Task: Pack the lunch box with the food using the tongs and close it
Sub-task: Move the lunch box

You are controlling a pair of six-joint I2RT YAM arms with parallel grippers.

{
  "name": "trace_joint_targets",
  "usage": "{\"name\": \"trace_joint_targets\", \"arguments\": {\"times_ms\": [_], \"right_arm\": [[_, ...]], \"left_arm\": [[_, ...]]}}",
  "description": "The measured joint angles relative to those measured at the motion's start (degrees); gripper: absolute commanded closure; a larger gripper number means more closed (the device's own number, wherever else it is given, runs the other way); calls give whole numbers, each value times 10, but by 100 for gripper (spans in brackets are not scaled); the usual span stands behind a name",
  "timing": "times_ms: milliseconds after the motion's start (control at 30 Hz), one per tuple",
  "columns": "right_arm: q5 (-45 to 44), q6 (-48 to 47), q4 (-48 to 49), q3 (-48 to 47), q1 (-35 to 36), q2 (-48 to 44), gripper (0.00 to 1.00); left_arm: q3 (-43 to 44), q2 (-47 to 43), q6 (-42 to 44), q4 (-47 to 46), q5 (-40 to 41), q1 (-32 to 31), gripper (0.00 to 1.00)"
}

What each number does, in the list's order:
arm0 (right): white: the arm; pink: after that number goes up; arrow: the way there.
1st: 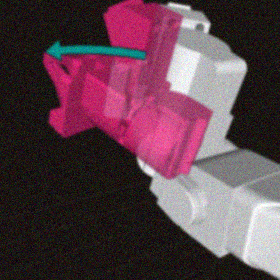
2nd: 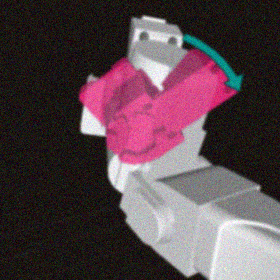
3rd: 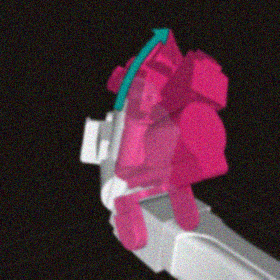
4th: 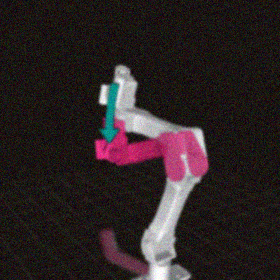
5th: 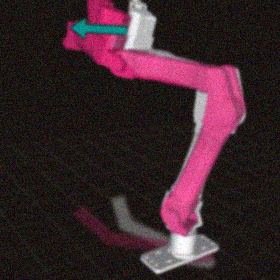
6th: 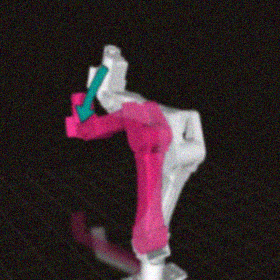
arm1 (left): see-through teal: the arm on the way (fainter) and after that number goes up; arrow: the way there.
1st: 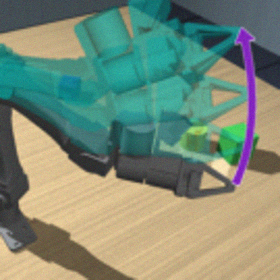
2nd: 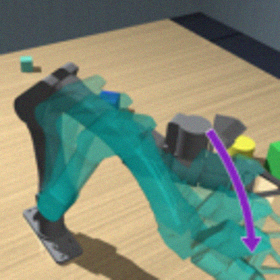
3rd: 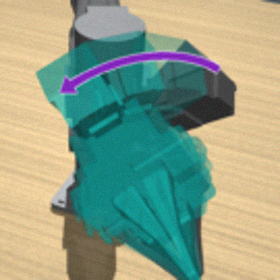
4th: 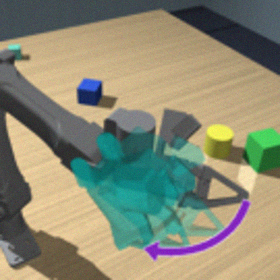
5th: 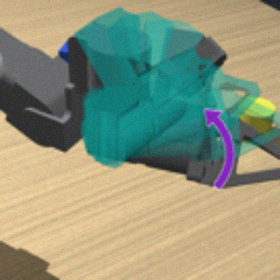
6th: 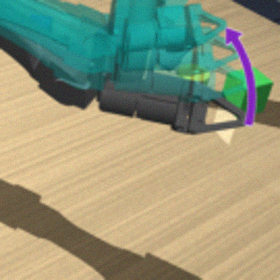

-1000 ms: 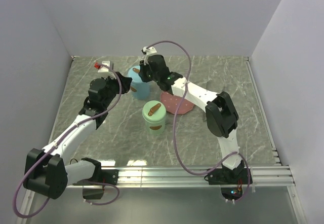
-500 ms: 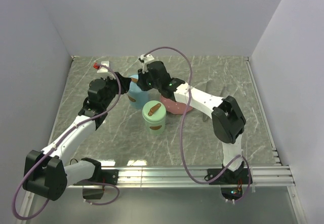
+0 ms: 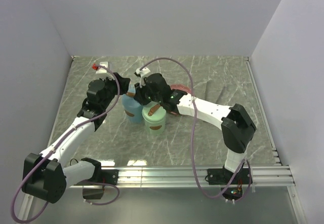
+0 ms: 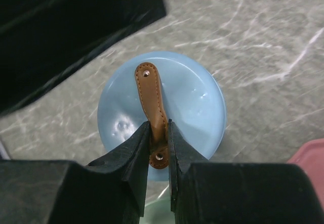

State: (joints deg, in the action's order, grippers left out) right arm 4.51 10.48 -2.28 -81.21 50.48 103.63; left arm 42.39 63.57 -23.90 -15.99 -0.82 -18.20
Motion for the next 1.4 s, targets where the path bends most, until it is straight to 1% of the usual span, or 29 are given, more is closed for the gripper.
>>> {"name": "trace_joint_targets", "arguments": {"times_ms": [300, 567, 633, 667, 767, 833, 900, 1000, 1100, 1200, 1300, 1400], "right_arm": [[12, -4, 5, 56, 30, -47, 100], [12, -14, -4, 58, 45, -54, 100], [12, -14, -5, 59, 46, -55, 88], [12, -14, -5, 59, 47, -56, 74], [24, -16, -6, 63, 47, -60, 60], [34, -19, -9, 66, 48, -66, 44], [41, -24, -12, 67, 51, -71, 42], [46, -27, -8, 76, 55, -81, 41], [42, -28, 13, 112, 56, -110, 41], [30, -28, 51, 175, 56, -171, 41], [7, -30, 107, 252, 56, -263, 40], [-38, -33, 148, 305, 56, -349, 40]], "left_arm": [[0, -5, -3, 0, 3, 0, 61], [0, -13, -9, 6, 3, 0, 61], [0, -15, -9, 8, 3, 0, 61], [0, -15, -9, 9, 3, 0, 61], [0, -15, -9, 9, 5, 0, 60], [-2, -17, -10, 8, 12, 0, 60], [-9, -24, -11, 8, 22, 0, 60], [-20, -39, -12, 9, 34, 0, 60], [-27, -53, -14, 6, 47, 0, 60], [-38, -69, -15, -1, 63, 0, 60], [-53, -85, -19, -9, 80, 0, 60], [-72, -106, -21, -14, 100, 0, 60]]}}
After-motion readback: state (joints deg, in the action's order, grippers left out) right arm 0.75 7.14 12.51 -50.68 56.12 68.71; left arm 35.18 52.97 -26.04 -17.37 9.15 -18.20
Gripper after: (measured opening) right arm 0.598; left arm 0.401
